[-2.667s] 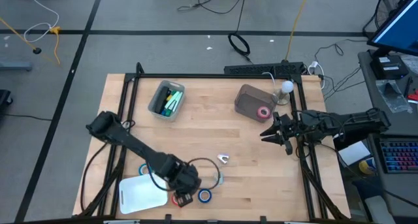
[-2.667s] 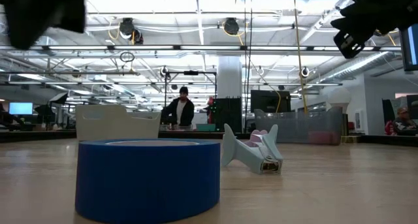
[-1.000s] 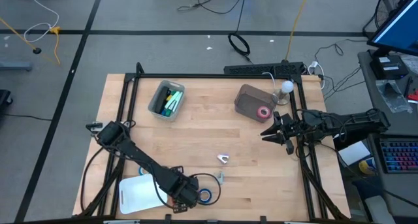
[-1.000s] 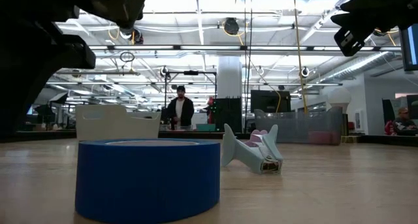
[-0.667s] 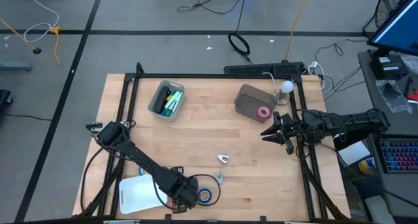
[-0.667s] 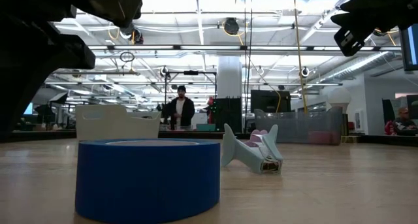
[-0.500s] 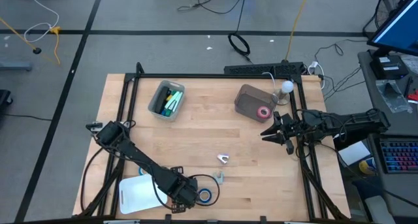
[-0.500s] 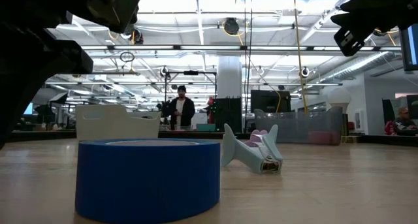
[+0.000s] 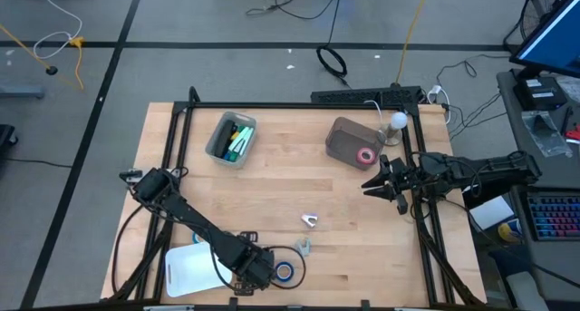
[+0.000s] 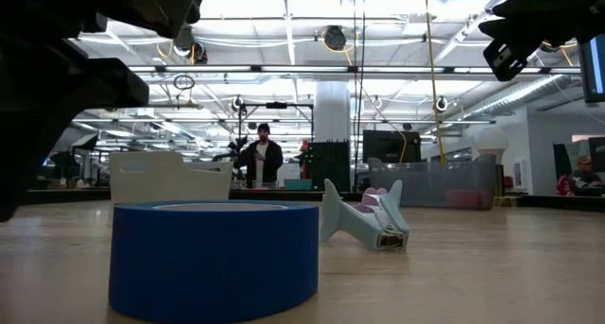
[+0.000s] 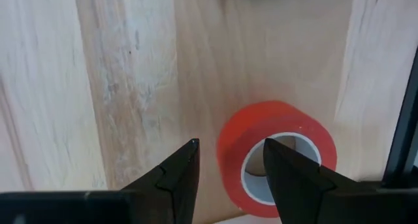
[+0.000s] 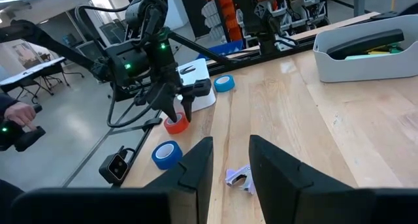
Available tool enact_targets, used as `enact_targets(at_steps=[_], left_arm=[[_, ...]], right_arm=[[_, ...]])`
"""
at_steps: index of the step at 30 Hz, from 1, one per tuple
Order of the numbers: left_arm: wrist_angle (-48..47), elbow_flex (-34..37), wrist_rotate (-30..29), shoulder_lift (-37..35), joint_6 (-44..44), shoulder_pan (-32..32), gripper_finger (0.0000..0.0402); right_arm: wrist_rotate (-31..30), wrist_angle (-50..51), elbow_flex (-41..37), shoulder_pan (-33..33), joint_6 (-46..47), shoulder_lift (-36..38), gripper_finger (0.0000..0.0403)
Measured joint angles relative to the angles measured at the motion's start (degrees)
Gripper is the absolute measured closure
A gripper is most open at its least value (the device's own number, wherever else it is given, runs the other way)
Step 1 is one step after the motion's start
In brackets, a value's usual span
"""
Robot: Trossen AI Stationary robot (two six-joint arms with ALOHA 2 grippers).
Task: Pick and place Stapler, Stapler remover, tape
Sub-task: Put the red tape into the black bin
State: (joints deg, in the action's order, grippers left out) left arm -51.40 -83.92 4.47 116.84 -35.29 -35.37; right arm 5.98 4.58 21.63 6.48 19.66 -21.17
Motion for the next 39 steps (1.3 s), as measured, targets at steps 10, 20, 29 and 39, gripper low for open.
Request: enact_targets(at_steps=[10, 20, 29, 39], left_arm=[[-0.3, 0.7, -1.2, 0.3, 4.2, 0.6, 0.0234], [1.8, 3.1, 1.6, 0.2, 4.1, 2.7, 0.0294], [2.1, 3.1, 3.7, 0.1, 3.2, 6.2, 0.0364], [0.5, 3.1, -3.1, -5.4, -0.8, 11.7, 0.0363]], right_arm=[[0.0, 0.0, 0.0, 0.0, -0.4, 0.0, 0.0312], [-0.2, 0.0, 0.0, 0.0, -0.2, 0.0, 0.0312], [-0.3, 0.0, 0.0, 0.0, 0.2, 0.0, 0.0312], [-0.3, 0.0, 0.0, 0.0, 0.2, 0.0, 0.0312]])
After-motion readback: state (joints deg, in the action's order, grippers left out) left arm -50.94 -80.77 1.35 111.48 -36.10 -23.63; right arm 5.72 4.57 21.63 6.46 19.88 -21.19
